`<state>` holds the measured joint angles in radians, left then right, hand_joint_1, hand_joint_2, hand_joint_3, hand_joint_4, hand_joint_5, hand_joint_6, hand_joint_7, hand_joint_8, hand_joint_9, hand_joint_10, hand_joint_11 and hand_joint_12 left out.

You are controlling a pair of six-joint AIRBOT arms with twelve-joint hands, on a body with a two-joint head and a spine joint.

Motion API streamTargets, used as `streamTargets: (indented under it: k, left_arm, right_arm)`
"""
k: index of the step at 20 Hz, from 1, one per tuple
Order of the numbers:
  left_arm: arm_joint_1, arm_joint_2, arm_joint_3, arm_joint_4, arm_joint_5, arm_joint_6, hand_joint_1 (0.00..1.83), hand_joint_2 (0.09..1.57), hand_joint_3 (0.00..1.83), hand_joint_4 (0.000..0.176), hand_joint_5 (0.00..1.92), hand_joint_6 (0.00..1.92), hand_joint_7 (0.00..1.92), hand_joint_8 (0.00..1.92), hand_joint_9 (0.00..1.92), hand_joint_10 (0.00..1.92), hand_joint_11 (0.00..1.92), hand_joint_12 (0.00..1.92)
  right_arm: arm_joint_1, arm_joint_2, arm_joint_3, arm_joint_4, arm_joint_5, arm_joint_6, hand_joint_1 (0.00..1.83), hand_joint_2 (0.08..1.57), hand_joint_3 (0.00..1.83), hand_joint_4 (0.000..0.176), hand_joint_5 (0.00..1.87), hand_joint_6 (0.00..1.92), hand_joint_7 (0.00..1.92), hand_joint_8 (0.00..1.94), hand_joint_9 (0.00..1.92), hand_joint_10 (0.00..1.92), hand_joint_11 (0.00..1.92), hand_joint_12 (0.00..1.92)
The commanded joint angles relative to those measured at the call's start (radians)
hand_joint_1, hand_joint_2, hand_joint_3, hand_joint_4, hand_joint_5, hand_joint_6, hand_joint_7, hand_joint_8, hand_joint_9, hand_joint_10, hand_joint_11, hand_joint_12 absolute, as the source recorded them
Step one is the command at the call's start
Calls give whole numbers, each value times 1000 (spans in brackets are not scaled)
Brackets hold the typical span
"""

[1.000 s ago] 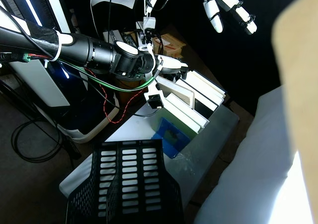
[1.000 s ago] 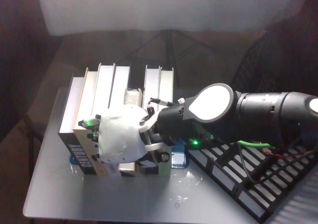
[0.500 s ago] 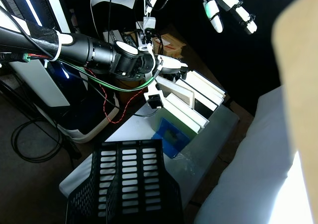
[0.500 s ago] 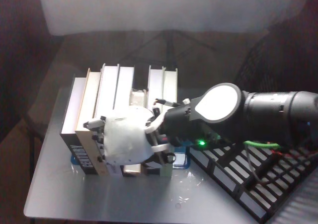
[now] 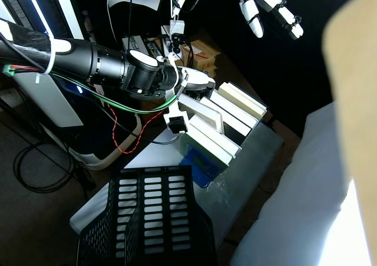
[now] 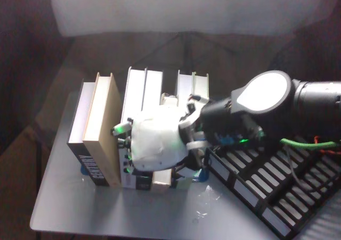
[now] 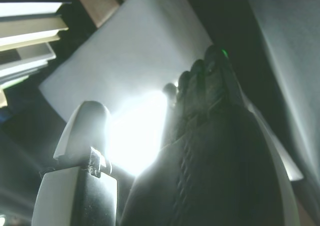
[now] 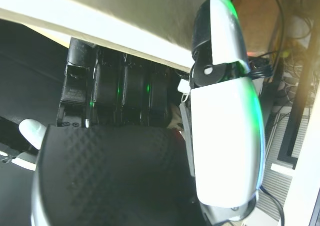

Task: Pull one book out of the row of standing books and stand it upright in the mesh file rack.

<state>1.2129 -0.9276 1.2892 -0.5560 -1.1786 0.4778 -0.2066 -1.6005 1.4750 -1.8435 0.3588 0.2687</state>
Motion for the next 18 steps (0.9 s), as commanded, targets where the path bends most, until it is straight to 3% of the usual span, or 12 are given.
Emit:
streamTargets:
  k: [1,3,4,6,8,10,11,12,13,14,16,18]
  left_arm:
    - [-8,14,6,-23,-126,-1,602,1419,4,10,79,2,0,0,0,0,0,0]
    - [-11,16,7,-21,-126,-1,585,1424,5,10,70,2,0,0,0,0,0,0]
    - [-13,16,7,-20,-126,-1,614,1416,0,10,80,5,0,0,0,0,0,0]
    - [-15,16,7,-17,-127,0,625,1408,0,12,78,3,0,0,0,0,0,0]
    - [-17,16,7,-17,-126,-1,621,1409,0,18,79,3,0,0,0,0,0,0]
    - [-17,16,7,-17,-126,-2,639,1407,0,26,83,3,0,0,0,0,0,0]
    - [-18,16,7,-17,-126,-2,612,1412,0,31,71,2,0,0,0,0,0,0]
    - [-19,16,7,-15,-125,-2,608,1414,1,31,69,2,0,0,0,0,0,0]
    - [-21,16,7,-13,-125,-2,627,1405,0,32,74,4,0,0,0,0,0,0]
    - [-24,16,8,-11,-124,-1,631,1403,0,28,82,7,0,0,0,0,0,0]
    - [-26,16,8,-8,-123,-1,632,1399,0,21,90,10,2,1,0,0,0,0]
    - [-26,15,8,-8,-123,-1,633,1398,0,19,92,10,3,1,0,0,0,0]
  right_arm:
    - [6,33,9,66,3,32,1370,1141,3,0,852,1083,956,1021,852,1375,595,1665]
    - [20,56,14,145,32,22,1363,1159,2,0,838,1130,907,1076,819,1422,592,1703]
    - [26,68,11,173,41,14,1358,1154,0,0,874,1005,909,1093,855,1460,704,1758]
    - [40,92,-5,180,46,8,1250,1164,3,0,877,949,919,1351,982,1655,986,1880]
    - [53,121,-25,186,46,2,1367,1157,0,0,868,890,898,1219,877,1504,849,1788]
    - [64,141,-34,212,50,-10,1248,1182,4,0,844,951,889,1443,1073,1755,1124,1906]
    - [71,149,-37,217,54,-11,1241,1191,3,0,832,960,873,1476,1071,1765,1116,1918]
    - [80,160,-42,219,56,-13,1231,1194,4,0,811,1177,840,1371,1109,1890,1196,1920]
    - [89,169,-47,219,57,-15,1161,1180,0,0,847,1176,980,1679,1158,1915,1238,1921]
    - [100,180,-53,219,57,-15,1217,1201,1,0,815,1039,871,1552,1005,1740,1011,1904]
    - [117,197,-59,228,57,-20,1239,1189,0,0,844,974,879,1445,933,1606,864,1868]
    - [138,219,-67,242,61,-28,1244,1178,0,0,862,953,893,1414,930,1562,847,1847]
